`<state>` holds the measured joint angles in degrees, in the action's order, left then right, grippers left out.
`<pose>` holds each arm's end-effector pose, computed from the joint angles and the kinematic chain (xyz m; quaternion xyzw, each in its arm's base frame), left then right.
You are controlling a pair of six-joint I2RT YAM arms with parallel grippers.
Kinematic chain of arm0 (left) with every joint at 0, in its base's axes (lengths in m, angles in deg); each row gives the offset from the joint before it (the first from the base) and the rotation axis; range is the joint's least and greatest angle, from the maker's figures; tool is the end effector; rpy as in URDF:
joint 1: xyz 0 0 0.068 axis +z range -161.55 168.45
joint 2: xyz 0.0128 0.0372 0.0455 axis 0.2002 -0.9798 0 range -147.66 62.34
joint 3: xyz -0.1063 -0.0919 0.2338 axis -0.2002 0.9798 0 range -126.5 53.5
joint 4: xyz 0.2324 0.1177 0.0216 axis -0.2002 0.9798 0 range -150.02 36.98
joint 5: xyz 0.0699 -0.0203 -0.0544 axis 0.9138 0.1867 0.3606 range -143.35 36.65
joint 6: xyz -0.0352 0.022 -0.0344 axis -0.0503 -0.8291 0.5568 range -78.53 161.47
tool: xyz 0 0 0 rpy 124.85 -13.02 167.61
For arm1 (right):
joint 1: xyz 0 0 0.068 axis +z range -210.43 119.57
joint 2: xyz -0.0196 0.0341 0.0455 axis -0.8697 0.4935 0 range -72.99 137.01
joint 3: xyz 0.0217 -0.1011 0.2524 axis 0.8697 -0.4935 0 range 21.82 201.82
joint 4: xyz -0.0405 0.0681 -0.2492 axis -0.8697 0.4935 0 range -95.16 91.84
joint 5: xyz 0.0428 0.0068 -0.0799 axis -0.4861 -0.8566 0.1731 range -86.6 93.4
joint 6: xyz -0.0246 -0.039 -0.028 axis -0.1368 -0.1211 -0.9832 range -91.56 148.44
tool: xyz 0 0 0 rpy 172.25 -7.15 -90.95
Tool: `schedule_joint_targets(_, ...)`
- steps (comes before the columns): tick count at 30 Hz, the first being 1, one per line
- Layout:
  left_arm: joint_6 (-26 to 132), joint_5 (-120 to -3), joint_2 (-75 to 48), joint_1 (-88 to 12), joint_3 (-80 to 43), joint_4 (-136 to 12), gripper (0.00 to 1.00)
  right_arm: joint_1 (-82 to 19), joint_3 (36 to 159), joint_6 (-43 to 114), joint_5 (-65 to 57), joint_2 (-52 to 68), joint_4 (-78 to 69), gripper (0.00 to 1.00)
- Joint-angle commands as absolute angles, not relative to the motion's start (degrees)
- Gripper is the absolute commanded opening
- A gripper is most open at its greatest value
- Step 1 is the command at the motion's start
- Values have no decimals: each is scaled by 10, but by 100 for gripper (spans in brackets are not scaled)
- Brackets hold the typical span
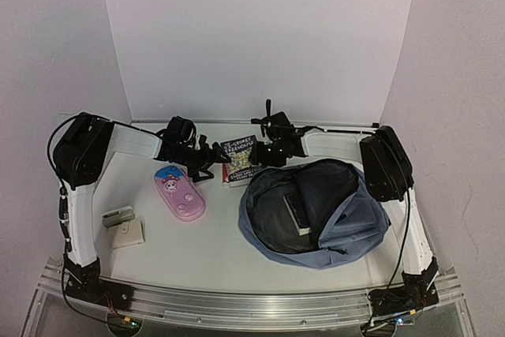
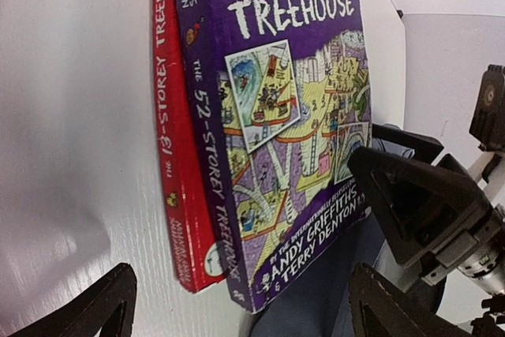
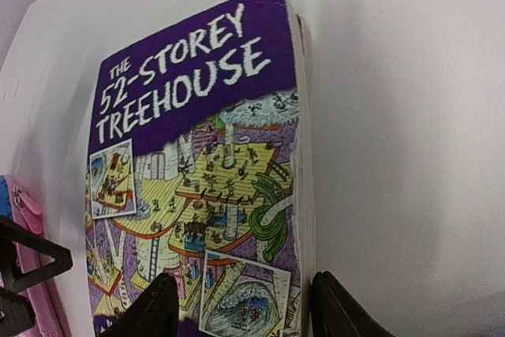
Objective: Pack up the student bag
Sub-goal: Pick up the book from the center of the board.
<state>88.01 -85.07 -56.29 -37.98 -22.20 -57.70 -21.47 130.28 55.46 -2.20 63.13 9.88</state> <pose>0.3858 -0.2126 0.1482 -0.0529 0.8940 -0.4209 0.1441 0.4142 0.3395 0.1616 -0.1146 0.9079 0.2557 0.3117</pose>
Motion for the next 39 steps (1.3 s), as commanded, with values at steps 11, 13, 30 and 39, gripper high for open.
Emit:
schedule_joint_targets(11,875,-884,-597,-357,-250,-604,91,-183,1346,528,-83,652,67,54)
schedule_joint_targets(13,875,-893,-600,-356,-248,-618,90,-183,1349,531,-96,657,57,53)
schedule_joint_targets(30,888,-950,-600,-357,-221,-673,73,-183,1356,571,-214,700,-21,49)
schedule_joint_targets(39,866,-891,-566,-356,-203,-619,55,-183,1334,578,-189,690,-23,49)
